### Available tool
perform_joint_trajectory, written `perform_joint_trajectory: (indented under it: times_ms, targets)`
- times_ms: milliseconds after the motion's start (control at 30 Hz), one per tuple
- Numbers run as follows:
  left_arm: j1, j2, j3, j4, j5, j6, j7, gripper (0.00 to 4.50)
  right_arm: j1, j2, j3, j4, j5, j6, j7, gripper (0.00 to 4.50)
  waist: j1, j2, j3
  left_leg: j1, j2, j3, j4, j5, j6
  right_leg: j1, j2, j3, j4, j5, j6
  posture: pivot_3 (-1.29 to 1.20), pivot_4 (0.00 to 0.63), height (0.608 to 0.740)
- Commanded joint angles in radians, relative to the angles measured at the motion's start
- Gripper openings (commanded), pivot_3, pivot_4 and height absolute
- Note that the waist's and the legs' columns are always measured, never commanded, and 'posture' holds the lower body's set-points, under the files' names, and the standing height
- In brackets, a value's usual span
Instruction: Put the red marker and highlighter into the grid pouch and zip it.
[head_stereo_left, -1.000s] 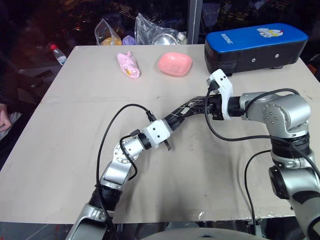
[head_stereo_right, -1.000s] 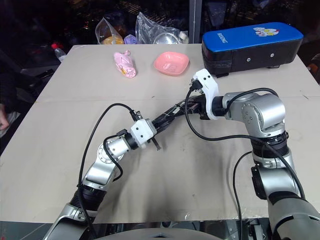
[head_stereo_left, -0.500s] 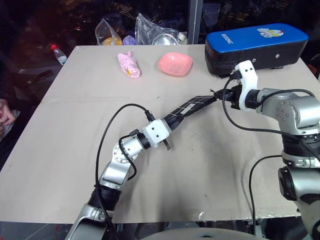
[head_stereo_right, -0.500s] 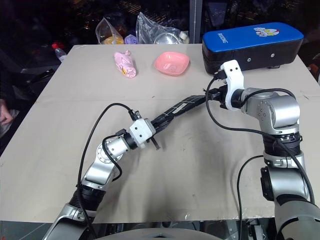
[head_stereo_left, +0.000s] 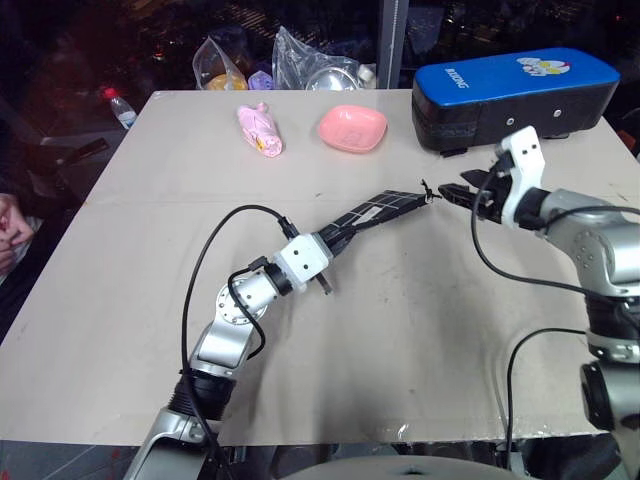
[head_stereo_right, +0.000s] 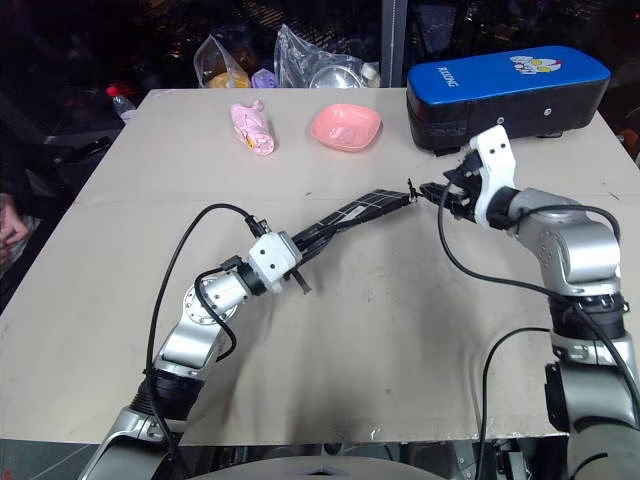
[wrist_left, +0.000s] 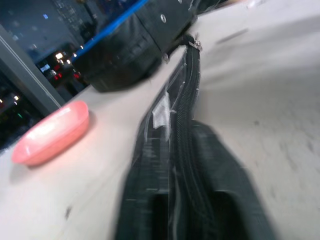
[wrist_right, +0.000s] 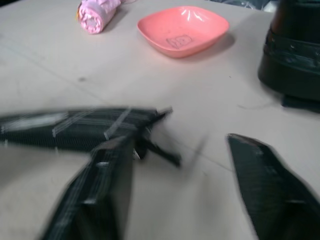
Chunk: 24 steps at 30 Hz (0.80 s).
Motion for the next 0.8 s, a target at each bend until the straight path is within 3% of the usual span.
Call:
perform_joint_trajectory:
  times_ms: [33,133,200,433,667,800]
  targets:
    - [0.027,0.016,0.024,-0.054,-0.040,0.027,-0.018,2.35,0.102,-0.056,-0.054,-0.042,0.011,-0.130,0.112,3.69,0.000,0.000,0.000,0.000,0.000,0.000,0.000,0.000,0.000,0.001,0.001,0.000,0.000,0.000,0.000,0.00,0.150,0.726]
    - [0.093,0.017,0.057,-0.125,-0.145,0.125,-0.044,3.81,0.214,-0.078,-0.071,-0.039,0.015,-0.220,0.183,3.69,-0.002,0.000,0.000,0.001,0.001,-0.001,0.000,0.000,0.000,0.001,0.001,0.000,-0.001,0.000,0.000,0.00,0.150,0.726]
    - [0.154,0.029,0.088,-0.196,-0.232,0.210,-0.063,4.45,0.278,-0.084,-0.082,-0.020,0.007,-0.291,0.217,3.69,-0.004,0.000,0.000,0.001,0.001,0.000,0.000,0.000,0.000,0.002,0.001,0.000,-0.001,0.000,0.000,0.00,0.150,0.726]
    - [0.401,0.111,0.223,-0.398,-0.379,0.439,-0.049,4.45,0.421,-0.092,-0.119,0.075,0.016,-0.540,0.391,3.69,0.000,0.000,0.000,0.003,0.003,0.000,0.000,0.000,0.000,0.003,0.001,0.000,-0.002,0.000,0.000,0.00,0.150,0.726]
    - [0.584,0.120,0.304,-0.426,-0.353,0.433,-0.027,4.45,0.436,-0.110,-0.125,0.236,0.029,-0.662,0.552,3.69,0.009,0.000,0.000,0.004,0.004,0.000,0.000,0.000,0.000,0.006,0.000,0.000,-0.004,-0.003,-0.004,0.00,0.150,0.726]
    - [0.633,0.120,0.300,-0.432,-0.334,0.404,-0.030,4.50,0.410,-0.131,-0.124,0.326,0.035,-0.665,0.626,4.46,0.022,0.000,0.000,0.004,0.004,0.002,0.000,0.000,0.000,0.006,-0.005,0.001,-0.006,-0.003,-0.005,0.00,0.150,0.726]
